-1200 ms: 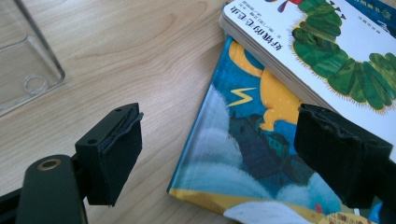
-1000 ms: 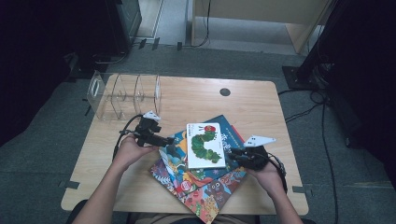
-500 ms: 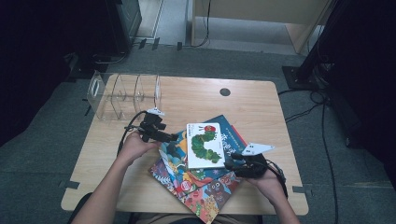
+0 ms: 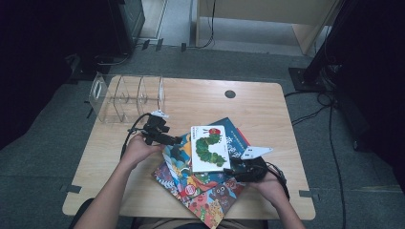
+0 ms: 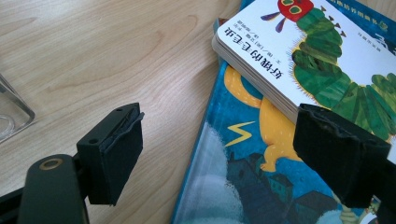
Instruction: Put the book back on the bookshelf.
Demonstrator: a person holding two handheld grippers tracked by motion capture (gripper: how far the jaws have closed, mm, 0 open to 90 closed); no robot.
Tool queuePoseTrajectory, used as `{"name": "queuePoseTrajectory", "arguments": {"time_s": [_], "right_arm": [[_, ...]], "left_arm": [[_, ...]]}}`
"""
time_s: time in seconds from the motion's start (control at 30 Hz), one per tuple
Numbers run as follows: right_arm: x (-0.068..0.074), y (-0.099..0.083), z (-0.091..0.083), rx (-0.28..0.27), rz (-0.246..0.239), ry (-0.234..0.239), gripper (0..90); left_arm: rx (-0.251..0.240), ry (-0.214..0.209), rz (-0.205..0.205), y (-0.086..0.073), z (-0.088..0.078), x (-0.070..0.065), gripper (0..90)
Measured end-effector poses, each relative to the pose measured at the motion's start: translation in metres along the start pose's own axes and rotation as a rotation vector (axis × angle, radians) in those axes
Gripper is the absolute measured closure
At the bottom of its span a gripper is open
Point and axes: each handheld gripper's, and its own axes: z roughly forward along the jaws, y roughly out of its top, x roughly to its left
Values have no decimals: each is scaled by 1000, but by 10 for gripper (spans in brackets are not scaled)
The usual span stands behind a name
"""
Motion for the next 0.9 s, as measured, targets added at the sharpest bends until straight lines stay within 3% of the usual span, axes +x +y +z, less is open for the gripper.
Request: {"name": "queuePoseTrajectory", "arguments": {"time_s": [0.27,0.67,0.8,0.9], "right_arm": [[-7,5,6,-18,-1,-8,501],[-12,14,18,-32,-6,-18,506],[-12,17,21,-32,-12,-23,504],[-11,20,26,-37,-9,-27,503]], "left_arm": [[13,-5,13,0,4,-3,165],[17,-19,-12,3,13,-1,165],[13,-22,-44,5,16,1,136],[17,-20,-27,9,16,0,137]]}}
